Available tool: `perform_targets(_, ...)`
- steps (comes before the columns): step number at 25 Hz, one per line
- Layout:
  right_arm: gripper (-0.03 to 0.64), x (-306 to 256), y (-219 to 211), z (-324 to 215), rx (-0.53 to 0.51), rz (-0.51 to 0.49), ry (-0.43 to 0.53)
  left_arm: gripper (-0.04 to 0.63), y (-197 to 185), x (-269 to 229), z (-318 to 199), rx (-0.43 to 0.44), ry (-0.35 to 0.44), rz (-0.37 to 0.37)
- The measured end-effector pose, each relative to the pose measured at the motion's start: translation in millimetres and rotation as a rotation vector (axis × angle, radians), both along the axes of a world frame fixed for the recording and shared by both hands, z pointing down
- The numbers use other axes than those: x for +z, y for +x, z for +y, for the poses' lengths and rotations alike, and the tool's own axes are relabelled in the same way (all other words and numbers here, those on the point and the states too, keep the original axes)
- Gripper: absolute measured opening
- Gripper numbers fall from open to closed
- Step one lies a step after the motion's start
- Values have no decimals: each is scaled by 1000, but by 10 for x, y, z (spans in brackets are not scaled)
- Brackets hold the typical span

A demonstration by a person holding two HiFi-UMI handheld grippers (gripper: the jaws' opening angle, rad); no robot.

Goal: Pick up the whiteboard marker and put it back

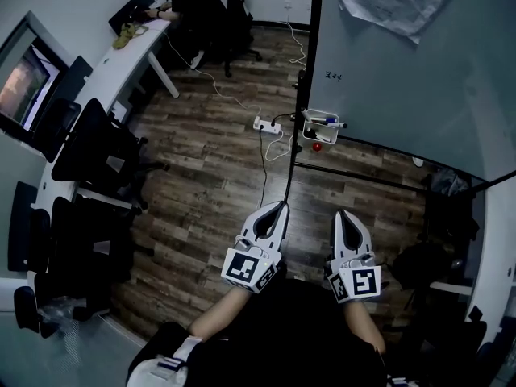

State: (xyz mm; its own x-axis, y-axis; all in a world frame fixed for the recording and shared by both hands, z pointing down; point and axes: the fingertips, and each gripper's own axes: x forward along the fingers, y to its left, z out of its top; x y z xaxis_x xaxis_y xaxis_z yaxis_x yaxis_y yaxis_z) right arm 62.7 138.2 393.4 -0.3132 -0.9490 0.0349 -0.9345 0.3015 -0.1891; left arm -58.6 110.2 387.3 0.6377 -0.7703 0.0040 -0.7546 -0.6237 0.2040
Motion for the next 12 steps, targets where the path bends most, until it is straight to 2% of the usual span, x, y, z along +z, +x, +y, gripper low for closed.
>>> perform_targets(12, 14, -5, -164, -332, 73, 26, -18, 8, -105, -19, -369, 83, -8, 1)
